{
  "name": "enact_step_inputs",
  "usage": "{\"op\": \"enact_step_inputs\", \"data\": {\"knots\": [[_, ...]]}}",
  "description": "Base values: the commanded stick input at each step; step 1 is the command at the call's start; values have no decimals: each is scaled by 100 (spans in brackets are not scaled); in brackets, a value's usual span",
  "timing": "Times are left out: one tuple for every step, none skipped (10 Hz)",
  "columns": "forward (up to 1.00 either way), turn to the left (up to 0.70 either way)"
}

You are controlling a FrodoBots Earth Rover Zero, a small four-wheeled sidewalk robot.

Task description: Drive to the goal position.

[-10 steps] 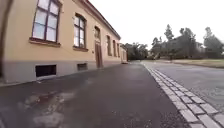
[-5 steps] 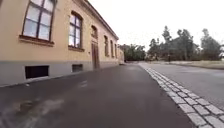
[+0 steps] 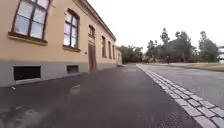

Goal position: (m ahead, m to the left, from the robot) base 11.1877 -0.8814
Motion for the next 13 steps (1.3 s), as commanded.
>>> {"op": "enact_step_inputs", "data": {"knots": [[70,0],[70,0],[70,0],[70,0],[70,0],[70,0],[70,0],[70,0],[70,0],[70,0],[70,0],[70,0],[70,0]]}}
